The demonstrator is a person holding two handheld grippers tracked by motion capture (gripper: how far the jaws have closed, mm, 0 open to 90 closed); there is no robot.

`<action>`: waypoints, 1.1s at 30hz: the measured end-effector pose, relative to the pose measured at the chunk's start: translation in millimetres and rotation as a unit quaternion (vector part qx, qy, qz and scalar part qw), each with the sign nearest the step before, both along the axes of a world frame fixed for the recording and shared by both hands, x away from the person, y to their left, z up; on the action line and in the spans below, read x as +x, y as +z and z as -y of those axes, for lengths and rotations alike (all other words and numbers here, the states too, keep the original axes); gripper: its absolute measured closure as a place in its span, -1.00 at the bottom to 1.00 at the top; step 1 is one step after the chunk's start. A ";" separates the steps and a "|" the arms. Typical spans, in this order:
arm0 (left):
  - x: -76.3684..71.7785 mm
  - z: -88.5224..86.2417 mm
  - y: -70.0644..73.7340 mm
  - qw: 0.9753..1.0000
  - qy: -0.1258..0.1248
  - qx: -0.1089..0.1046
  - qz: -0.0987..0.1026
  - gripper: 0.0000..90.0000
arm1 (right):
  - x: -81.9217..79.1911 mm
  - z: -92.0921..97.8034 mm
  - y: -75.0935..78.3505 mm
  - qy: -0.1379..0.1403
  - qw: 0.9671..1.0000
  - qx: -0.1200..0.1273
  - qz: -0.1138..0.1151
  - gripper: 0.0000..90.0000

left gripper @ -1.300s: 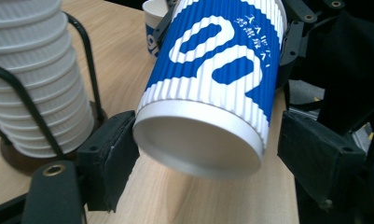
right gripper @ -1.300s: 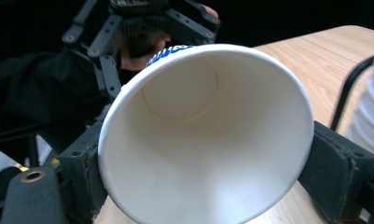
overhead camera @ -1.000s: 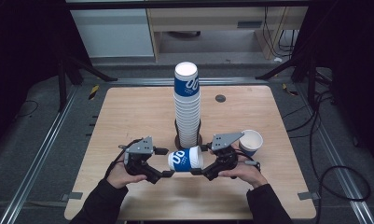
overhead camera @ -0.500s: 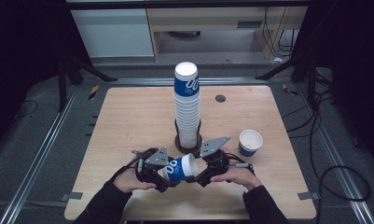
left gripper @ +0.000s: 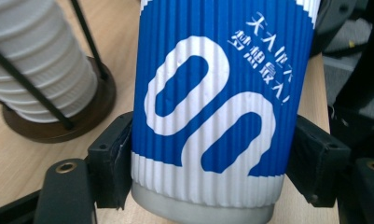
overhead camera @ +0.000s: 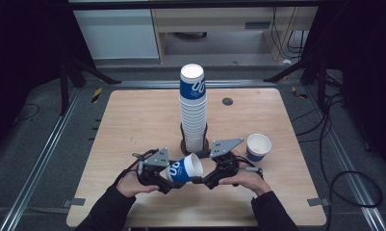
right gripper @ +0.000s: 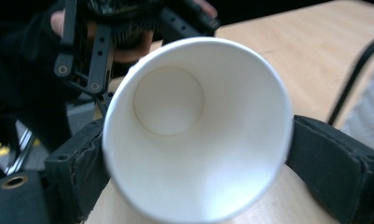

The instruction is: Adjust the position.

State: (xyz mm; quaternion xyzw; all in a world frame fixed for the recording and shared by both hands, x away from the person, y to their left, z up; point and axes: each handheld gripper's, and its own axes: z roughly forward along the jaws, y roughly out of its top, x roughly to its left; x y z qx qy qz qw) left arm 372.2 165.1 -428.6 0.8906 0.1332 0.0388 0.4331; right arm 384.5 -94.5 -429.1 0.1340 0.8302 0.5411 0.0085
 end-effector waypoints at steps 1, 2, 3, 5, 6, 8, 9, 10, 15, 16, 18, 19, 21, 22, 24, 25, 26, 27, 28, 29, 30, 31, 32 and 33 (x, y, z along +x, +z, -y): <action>1.3 -2.3 0.6 1.000 0.008 -0.010 -0.001 -0.43 | 0.8 2.6 1.6 -0.008 1.000 0.010 0.002 -0.79; 2.5 -4.2 1.4 1.000 0.014 -0.017 -0.002 -0.43 | 1.9 5.4 3.2 -0.016 1.000 0.018 0.003 -0.79; 3.8 -6.5 2.6 0.999 0.020 -0.027 -0.004 -0.43 | 2.6 7.3 4.2 -0.020 1.000 0.022 0.002 -0.79; 5.1 -10.6 5.7 0.998 0.033 -0.045 -0.001 -0.43 | 4.0 12.0 6.3 -0.028 0.999 0.034 0.001 -0.79; 5.2 -12.3 7.3 0.998 0.036 -0.055 -0.001 -0.43 | 4.6 13.6 6.8 -0.029 0.999 0.038 0.000 -0.79; 5.0 -13.8 9.2 0.997 0.038 -0.067 0.000 -0.43 | 5.3 15.5 7.5 -0.033 0.999 0.043 -0.001 -0.79; 4.6 -14.0 10.1 0.997 0.039 -0.070 0.002 -0.43 | 5.5 15.7 7.5 -0.032 0.998 0.046 -0.003 -0.79; 3.7 -13.7 10.9 0.996 0.043 -0.075 0.007 -0.43 | 5.4 15.4 7.5 -0.032 0.998 0.047 -0.003 -0.79; -0.6 -9.0 12.5 0.995 0.042 -0.084 0.018 -0.43 | 4.2 12.0 7.1 -0.023 0.998 0.059 -0.013 -0.79; -1.6 -7.4 12.4 0.995 0.040 -0.087 0.018 -0.43 | 4.0 11.3 7.0 -0.020 0.998 0.063 -0.015 -0.79; -2.9 -5.0 11.4 0.995 0.038 -0.092 0.018 -0.43 | 3.8 10.1 6.8 -0.018 0.997 0.068 -0.018 -0.79; -3.3 -3.3 10.6 0.995 0.035 -0.090 0.016 -0.43 | 3.8 9.8 6.6 -0.015 0.997 0.070 -0.021 -0.79; -4.7 0.8 8.6 0.996 0.032 -0.086 0.019 -0.43 | 4.1 9.0 5.9 -0.011 0.996 0.079 -0.028 -0.79; -5.4 2.0 8.1 0.996 0.031 -0.084 0.020 -0.43 | 4.1 8.1 5.5 -0.010 0.996 0.079 -0.029 -0.79; -7.0 4.7 7.6 0.996 0.028 -0.082 0.023 -0.43 | 3.8 6.5 4.8 -0.008 0.997 0.077 -0.030 -0.78; -7.8 6.0 7.4 0.996 0.028 -0.083 0.026 -0.43 | 3.5 5.8 4.5 -0.008 0.996 0.077 -0.031 -0.78; -8.6 7.3 7.3 0.996 0.027 -0.083 0.027 -0.43 | 3.5 4.6 3.8 -0.006 0.996 0.078 -0.032 -0.78; -9.5 8.5 7.2 0.996 0.026 -0.082 0.029 -0.43 | 3.2 3.3 3.1 -0.004 0.996 0.077 -0.033 -0.77; -10.3 9.6 7.0 0.996 0.026 -0.082 0.032 -0.43 | 3.0 1.9 2.4 -0.003 0.996 0.077 -0.035 -0.77; -11.0 10.8 6.7 0.996 0.024 -0.082 0.031 -0.43 | 2.8 0.4 1.6 -0.001 0.996 0.077 -0.037 -0.76; -11.8 12.1 6.3 0.996 0.024 -0.081 0.034 -0.43 | 2.5 -0.9 1.0 0.001 0.996 0.076 -0.037 -0.75; -12.2 12.9 6.0 0.996 0.024 -0.081 0.035 -0.43 | 2.4 -1.9 0.4 0.001 0.996 0.077 -0.037 -0.73; -12.5 13.3 5.9 0.996 0.025 -0.081 0.036 -0.43 | 2.6 -2.5 0.0 0.002 0.996 0.080 -0.041 -0.72; -12.5 13.4 5.8 0.996 0.025 -0.082 0.035 -0.43 | 2.7 -2.8 -0.4 0.003 0.996 0.082 -0.046 -0.71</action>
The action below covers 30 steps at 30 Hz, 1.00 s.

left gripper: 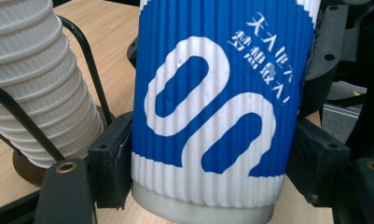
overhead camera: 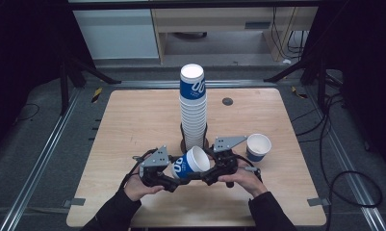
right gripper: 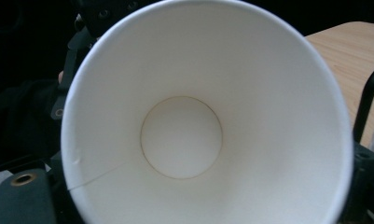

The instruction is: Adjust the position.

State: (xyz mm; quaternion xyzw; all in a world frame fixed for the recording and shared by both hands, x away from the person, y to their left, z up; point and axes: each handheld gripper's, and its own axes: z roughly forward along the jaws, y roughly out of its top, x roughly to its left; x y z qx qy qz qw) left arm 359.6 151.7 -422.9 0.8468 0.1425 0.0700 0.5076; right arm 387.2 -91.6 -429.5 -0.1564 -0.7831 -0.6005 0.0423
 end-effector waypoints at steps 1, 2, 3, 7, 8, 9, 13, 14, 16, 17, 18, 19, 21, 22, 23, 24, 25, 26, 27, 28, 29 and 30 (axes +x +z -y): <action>0.0 0.0 -0.1 1.000 0.000 -0.001 0.000 -0.43 | 0.0 0.0 -0.2 0.000 1.000 0.001 -0.001 -0.70; 0.2 -0.1 -0.1 1.000 -0.001 -0.003 -0.002 -0.43 | 0.1 0.0 -0.2 0.002 1.000 0.002 -0.002 -0.69; 0.2 -0.1 -0.2 1.000 -0.001 -0.005 -0.002 -0.43 | 0.2 0.3 0.0 0.004 1.000 0.005 -0.005 -0.67; 0.9 -0.6 -0.6 1.000 -0.002 -0.004 -0.002 -0.44 | -0.4 0.1 0.3 0.009 1.000 0.011 -0.003 -0.60; 1.1 -0.8 -0.7 1.000 -0.002 -0.005 -0.003 -0.44 | -0.5 -0.2 0.3 0.008 1.000 0.009 -0.001 -0.59; 1.1 -0.9 -0.6 1.000 -0.003 -0.005 -0.003 -0.45 | -0.7 -0.2 0.5 0.009 1.000 0.009 0.001 -0.59; 0.5 -0.8 -0.7 1.000 -0.003 -0.003 0.001 -0.45 | -1.3 0.4 1.2 0.010 1.000 0.006 0.006 -0.57; 0.3 -0.9 -0.6 1.000 -0.006 0.000 0.001 -0.45 | -1.5 0.5 1.4 0.009 1.000 0.004 0.008 -0.57; -0.2 -1.2 -0.5 1.000 -0.006 0.005 0.005 -0.46 | -1.9 1.4 2.5 0.009 1.000 0.004 0.011 -0.57; 0.0 -1.6 -0.4 1.000 -0.007 0.008 0.003 -0.47 | -1.8 2.2 3.0 0.008 1.000 0.004 0.013 -0.57; 0.0 -2.0 -0.2 1.000 -0.006 0.007 0.004 -0.48 | -1.5 3.5 3.9 0.006 1.000 0.004 0.015 -0.57; 0.4 -2.5 0.0 1.000 -0.006 0.008 0.002 -0.48 | -1.4 5.1 4.9 0.004 1.000 0.005 0.016 -0.57; 1.2 -3.7 -0.2 1.000 -0.006 0.011 0.002 -0.50 | -1.2 7.8 6.7 -0.001 1.000 0.003 0.020 -0.56; 1.8 -4.5 -0.5 1.000 -0.005 0.013 0.000 -0.50 | -1.2 9.0 7.4 -0.003 1.000 0.001 0.024 -0.56; 2.8 -5.6 -0.8 1.000 -0.003 0.016 0.000 -0.51 | -1.1 10.2 8.2 -0.006 1.000 -0.001 0.026 -0.56; 3.8 -7.0 -1.3 1.000 0.002 0.017 0.000 -0.52 | -0.9 11.6 8.9 -0.010 1.000 -0.004 0.029 -0.57; 5.0 -8.5 -1.5 1.000 0.005 0.019 -0.003 -0.52 | -0.8 13.2 9.6 -0.014 0.999 -0.006 0.032 -0.57; 6.7 -10.3 -1.8 1.000 0.009 0.018 -0.005 -0.52 | -0.3 15.1 10.1 -0.019 0.999 -0.006 0.035 -0.57; 7.7 -11.6 -1.8 1.000 0.012 0.017 -0.007 -0.52 | 0.3 17.9 10.7 -0.027 0.999 -0.006 0.037 -0.57; 8.7 -12.8 -1.8 1.000 0.014 0.018 -0.007 -0.52 | 1.0 20.3 11.1 -0.033 0.999 -0.007 0.037 -0.57; 9.6 -14.3 -1.9 1.000 0.018 0.017 -0.007 -0.52 | 1.7 22.0 11.3 -0.038 0.998 -0.008 0.039 -0.57; 10.6 -16.0 -1.8 1.000 0.022 0.019 -0.008 -0.52 | 2.2 24.1 11.6 -0.044 0.998 -0.009 0.041 -0.57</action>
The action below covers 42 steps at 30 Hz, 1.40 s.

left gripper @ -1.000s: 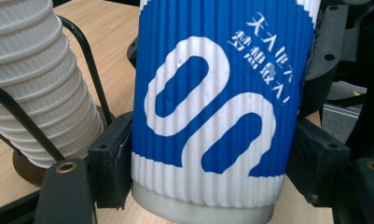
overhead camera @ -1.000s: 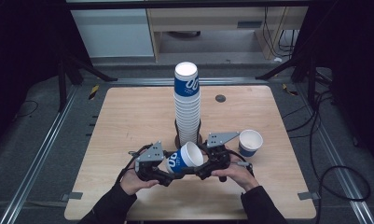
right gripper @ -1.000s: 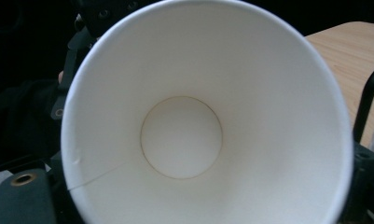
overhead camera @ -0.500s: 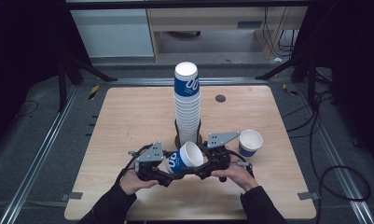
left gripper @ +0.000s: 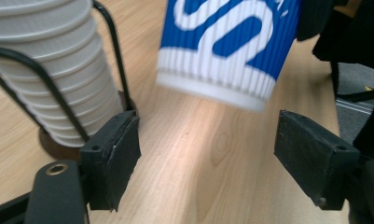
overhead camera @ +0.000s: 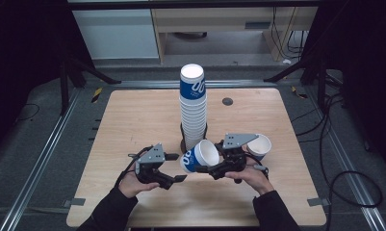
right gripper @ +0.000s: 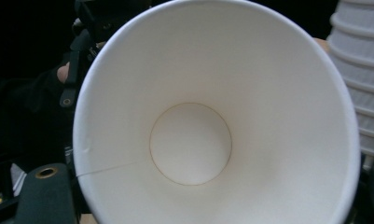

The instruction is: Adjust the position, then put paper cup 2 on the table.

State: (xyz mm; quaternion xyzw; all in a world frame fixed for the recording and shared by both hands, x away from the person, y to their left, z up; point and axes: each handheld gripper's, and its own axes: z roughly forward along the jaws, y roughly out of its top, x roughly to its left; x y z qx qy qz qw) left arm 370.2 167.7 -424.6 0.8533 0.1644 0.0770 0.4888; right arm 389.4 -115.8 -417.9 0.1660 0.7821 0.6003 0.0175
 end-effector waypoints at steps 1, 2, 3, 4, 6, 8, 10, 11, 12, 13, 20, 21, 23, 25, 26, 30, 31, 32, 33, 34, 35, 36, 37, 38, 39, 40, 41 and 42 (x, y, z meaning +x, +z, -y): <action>1.4 -2.2 0.0 1.000 0.006 0.000 0.001 -0.52 | 0.3 1.9 0.3 -0.004 1.000 0.001 0.002 -0.57; 2.2 -3.5 0.0 1.000 0.009 -0.002 0.000 -0.52 | 0.5 4.0 1.0 -0.011 1.000 -0.001 0.004 -0.57; 3.2 -5.2 0.0 1.000 0.014 -0.002 -0.001 -0.52 | 0.6 5.1 1.5 -0.015 1.000 -0.003 0.005 -0.57; 4.4 -7.4 0.0 1.000 0.021 0.000 0.000 -0.52 | 0.8 6.3 2.0 -0.019 1.000 -0.005 0.008 -0.57; 6.2 -10.2 -0.1 1.000 0.030 0.001 -0.002 -0.52 | 0.7 8.5 2.8 -0.028 0.999 -0.014 0.011 -0.57; 8.3 -13.5 -0.2 0.999 0.043 0.003 -0.003 -0.52 | 1.0 10.7 3.2 -0.038 0.999 -0.022 0.013 -0.57; 9.9 -15.8 -0.2 0.999 0.053 0.003 -0.003 -0.52 | 1.4 13.3 3.6 -0.050 0.998 -0.030 0.014 -0.57; 10.7 -17.1 -0.2 0.998 0.058 0.002 -0.004 -0.52 | 1.5 14.2 3.9 -0.054 0.998 -0.034 0.016 -0.57; 11.5 -18.5 0.1 0.998 0.063 0.002 -0.005 -0.52 | 1.8 15.5 4.0 -0.057 0.998 -0.036 0.015 -0.57; 12.4 -20.2 0.3 0.998 0.069 0.000 -0.005 -0.52 | 1.8 17.1 4.4 -0.062 0.997 -0.037 0.016 -0.57; 18.5 -29.0 0.2 0.994 0.109 -0.003 -0.015 -0.52 | 0.9 29.0 7.8 -0.096 0.994 -0.050 0.018 -0.57; 19.2 -30.5 0.5 0.993 0.115 -0.005 -0.017 -0.52 | 0.5 30.6 8.2 -0.102 0.993 -0.052 0.019 -0.57; 19.8 -32.3 1.1 0.992 0.125 -0.007 -0.018 -0.52 | 0.0 33.7 8.5 -0.109 0.992 -0.057 0.018 -0.57; 20.5 -34.3 1.9 0.991 0.134 -0.007 -0.018 -0.51 | -0.6 36.2 8.5 -0.117 0.991 -0.064 0.017 -0.57; 20.9 -35.3 2.2 0.990 0.138 -0.007 -0.019 -0.51 | -1.1 37.3 8.5 -0.121 0.990 -0.067 0.017 -0.57; 23.0 -40.0 2.7 0.988 0.150 -0.010 -0.025 -0.51 | -2.9 41.5 8.7 -0.133 0.988 -0.081 0.014 -0.57; 23.7 -41.5 3.0 0.988 0.155 -0.010 -0.025 -0.52 | -3.3 42.6 8.7 -0.138 0.987 -0.084 0.012 -0.57; 24.1 -42.8 3.1 0.987 0.159 -0.010 -0.026 -0.51 | -3.8 44.3 8.8 -0.142 0.986 -0.091 0.013 -0.57; 24.7 -43.7 3.1 0.987 0.161 -0.011 -0.028 -0.51 | -4.1 45.6 8.8 -0.145 0.985 -0.093 0.011 -0.57; 25.3 -44.9 3.1 0.986 0.166 -0.009 -0.030 -0.51 | -4.4 46.6 8.6 -0.148 0.984 -0.095 0.010 -0.57; 25.5 -45.6 3.2 0.985 0.170 -0.007 -0.029 -0.52 | -5.1 48.2 8.4 -0.152 0.983 -0.102 0.009 -0.57; 26.1 -46.6 3.2 0.984 0.173 -0.006 -0.029 -0.51 | -5.7 49.1 8.1 -0.154 0.982 -0.105 0.009 -0.57; 26.8 -47.8 3.3 0.984 0.174 -0.005 -0.030 -0.52 | -6.5 50.3 7.7 -0.156 0.982 -0.108 0.008 -0.57; 27.3 -48.8 3.1 0.983 0.178 -0.005 -0.031 -0.52 | -7.5 51.6 7.2 -0.158 0.981 -0.111 0.008 -0.57; 27.7 -49.6 3.2 0.983 0.180 -0.002 -0.031 -0.52 | -8.6 52.9 6.4 -0.158 0.981 -0.115 0.006 -0.57; 28.3 -50.2 2.8 0.983 0.183 -0.002 -0.032 -0.52 | -9.1 53.7 6.0 -0.160 0.980 -0.117 0.005 -0.57; 29.3 -51.6 2.8 0.982 0.184 0.001 -0.032 -0.52 | -9.7 54.8 5.5 -0.164 0.979 -0.121 0.005 -0.57; 29.6 -52.3 2.6 0.982 0.187 0.000 -0.032 -0.53 | -10.5 56.0 4.9 -0.166 0.978 -0.124 0.003 -0.57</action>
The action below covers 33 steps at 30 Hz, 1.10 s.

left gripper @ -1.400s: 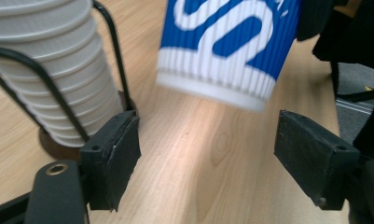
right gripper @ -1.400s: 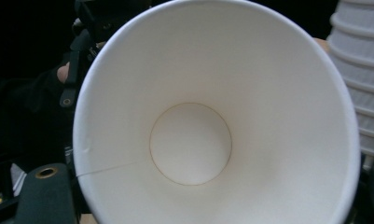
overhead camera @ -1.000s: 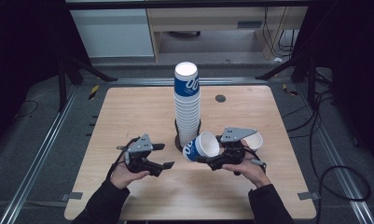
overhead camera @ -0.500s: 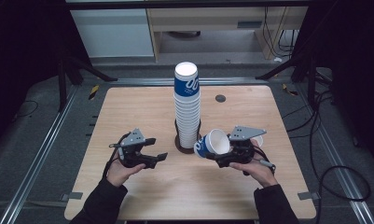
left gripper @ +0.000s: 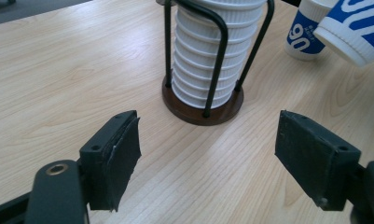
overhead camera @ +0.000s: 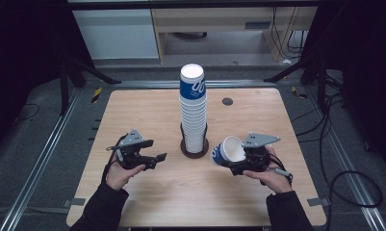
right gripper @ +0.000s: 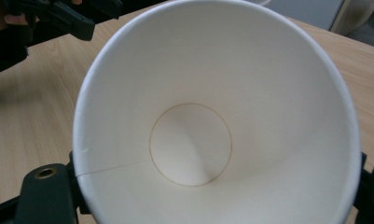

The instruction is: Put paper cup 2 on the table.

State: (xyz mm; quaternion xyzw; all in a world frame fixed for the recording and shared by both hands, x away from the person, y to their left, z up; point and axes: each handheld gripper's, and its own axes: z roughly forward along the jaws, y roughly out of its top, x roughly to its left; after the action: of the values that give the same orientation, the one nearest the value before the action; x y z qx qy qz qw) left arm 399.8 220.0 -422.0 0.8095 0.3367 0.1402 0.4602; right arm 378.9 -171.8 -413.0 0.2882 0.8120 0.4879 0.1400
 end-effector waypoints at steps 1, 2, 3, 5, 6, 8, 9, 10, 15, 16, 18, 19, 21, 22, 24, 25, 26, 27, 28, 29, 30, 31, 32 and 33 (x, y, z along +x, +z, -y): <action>0.6 -1.2 -0.2 1.000 0.003 0.000 -0.001 -0.53 | -0.5 0.7 -0.4 -0.002 1.000 -0.002 -0.001 -0.57; 1.1 -2.4 -0.3 1.000 0.006 0.000 -0.002 -0.53 | -1.2 1.8 -0.7 -0.006 1.000 -0.006 -0.002 -0.57; 1.7 -3.5 -0.5 1.000 0.010 -0.001 -0.002 -0.53 | -1.7 3.0 -1.2 -0.009 1.000 -0.010 -0.003 -0.57; 2.9 -5.8 -0.5 1.000 0.017 -0.002 -0.004 -0.53 | -3.0 6.4 -2.6 -0.014 1.000 -0.016 -0.006 -0.57; 3.5 -6.9 -0.5 1.000 0.019 -0.003 -0.004 -0.53 | -3.7 8.3 -3.4 -0.018 1.000 -0.021 -0.007 -0.57; 4.4 -9.1 -0.7 1.000 0.024 -0.003 -0.005 -0.53 | -4.8 12.5 -4.9 -0.022 0.999 -0.025 -0.011 -0.57; 4.7 -10.0 -1.0 1.000 0.026 -0.004 -0.004 -0.53 | -5.4 14.5 -5.3 -0.026 0.999 -0.029 -0.012 -0.57; 4.6 -11.2 -0.5 1.000 0.029 -0.001 -0.004 -0.53 | -5.6 16.1 -5.6 -0.028 0.999 -0.031 -0.014 -0.57; 4.0 -13.0 1.0 1.000 0.031 -0.004 0.000 -0.53 | -9.5 20.5 -5.2 -0.033 0.999 -0.038 -0.021 -0.57; 3.8 -13.1 1.2 0.999 0.031 -0.005 0.000 -0.53 | -10.6 21.6 -5.5 -0.035 0.998 -0.040 -0.023 -0.57; 3.4 -13.9 2.0 0.999 0.034 -0.007 0.001 -0.53 | -12.8 24.2 -6.9 -0.041 0.998 -0.046 -0.026 -0.57; 3.0 -14.3 2.6 0.999 0.034 -0.007 0.002 -0.53 | -14.0 25.4 -7.6 -0.042 0.998 -0.049 -0.027 -0.57; 2.5 -14.8 3.6 0.999 0.034 -0.008 0.005 -0.53 | -18.3 28.2 -10.0 -0.044 0.997 -0.057 -0.032 -0.57; 2.5 -15.0 3.8 0.999 0.034 -0.010 0.005 -0.53 | -20.9 29.7 -11.5 -0.044 0.996 -0.063 -0.034 -0.57; 2.7 -15.5 3.8 0.999 0.035 -0.009 0.004 -0.53 | -23.4 31.5 -13.3 -0.045 0.996 -0.070 -0.037 -0.58; 2.7 -15.5 3.6 0.999 0.036 -0.008 0.004 -0.53 | -24.6 32.0 -14.3 -0.046 0.996 -0.073 -0.039 -0.58; 2.7 -15.4 3.2 0.999 0.036 -0.008 0.003 -0.53 | -25.2 32.5 -15.3 -0.046 0.995 -0.077 -0.042 -0.58; 2.8 -15.3 2.9 0.999 0.036 -0.007 0.003 -0.53 | -25.7 32.8 -16.3 -0.046 0.995 -0.082 -0.045 -0.58; 2.9 -15.2 2.8 0.999 0.036 -0.006 0.003 -0.53 | -25.9 33.2 -17.9 -0.049 0.993 -0.091 -0.048 -0.58; 2.9 -14.9 2.6 0.999 0.037 -0.004 0.004 -0.53 | -26.0 33.4 -19.0 -0.050 0.993 -0.100 -0.050 -0.58; 3.0 -14.7 2.3 0.999 0.036 -0.003 0.004 -0.53 | -25.8 33.4 -20.0 -0.051 0.992 -0.106 -0.052 -0.58; 3.1 -14.5 1.9 0.999 0.036 -0.002 0.003 -0.53 | -25.5 33.4 -20.7 -0.053 0.991 -0.110 -0.055 -0.58; 3.2 -14.2 1.6 0.999 0.036 -0.001 0.003 -0.53 | -25.0 33.4 -21.6 -0.054 0.990 -0.116 -0.057 -0.58; 3.3 -14.1 1.3 0.999 0.035 -0.001 0.003 -0.53 | -24.3 33.1 -22.6 -0.055 0.989 -0.120 -0.059 -0.58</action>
State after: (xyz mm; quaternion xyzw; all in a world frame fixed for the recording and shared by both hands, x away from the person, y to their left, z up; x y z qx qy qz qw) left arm 403.1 234.0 -420.7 0.7965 0.3639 0.1583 0.4562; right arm 354.6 -204.9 -435.5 0.3419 0.8544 0.3605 0.1518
